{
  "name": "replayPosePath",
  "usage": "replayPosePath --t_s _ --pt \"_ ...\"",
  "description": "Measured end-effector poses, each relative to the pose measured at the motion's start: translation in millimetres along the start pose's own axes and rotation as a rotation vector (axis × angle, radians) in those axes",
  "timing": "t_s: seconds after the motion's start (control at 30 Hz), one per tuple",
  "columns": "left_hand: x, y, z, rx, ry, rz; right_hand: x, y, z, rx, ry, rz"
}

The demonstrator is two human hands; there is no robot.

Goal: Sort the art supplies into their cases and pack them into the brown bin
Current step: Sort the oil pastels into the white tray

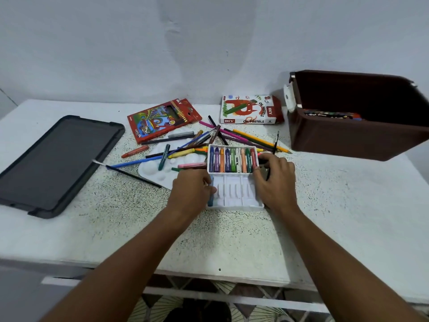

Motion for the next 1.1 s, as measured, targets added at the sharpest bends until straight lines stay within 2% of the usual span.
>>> replayPosePath --t_s 0.27,0.4,0.47,0.57,0.73,1.1 --pt "15 -2 8 0.070 0.054 -0.157 2 0 0 0.005 0.010 -0.020" --pt "23 7 16 0.088 0.025 -0.216 2 0 0 -0.009 0.026 -0.006" --pt "34 18 24 -0.022 -0.013 -0.167 3 -1 1 -0.005 0.022 -0.002" --pt "61 30 40 -0.185 -0.047 0.036 4 -1 1 0.001 0.007 0.010" --pt "95 32 58 -0.153 0.011 0.133 4 1 0 0.008 0.010 0.037" --pt "104 30 67 -0.210 -0.105 0.162 4 -1 4 0.014 0.017 0.005"
Point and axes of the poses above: each hand's wrist, its own z-axis towards the middle knuckle, its own y-axis out of the back of the hand, x = y × z, the point moved 1 cm from there along z, towards the middle knuckle, and after that the axes turned 6 degrees about -y, right-handed, at the moved point
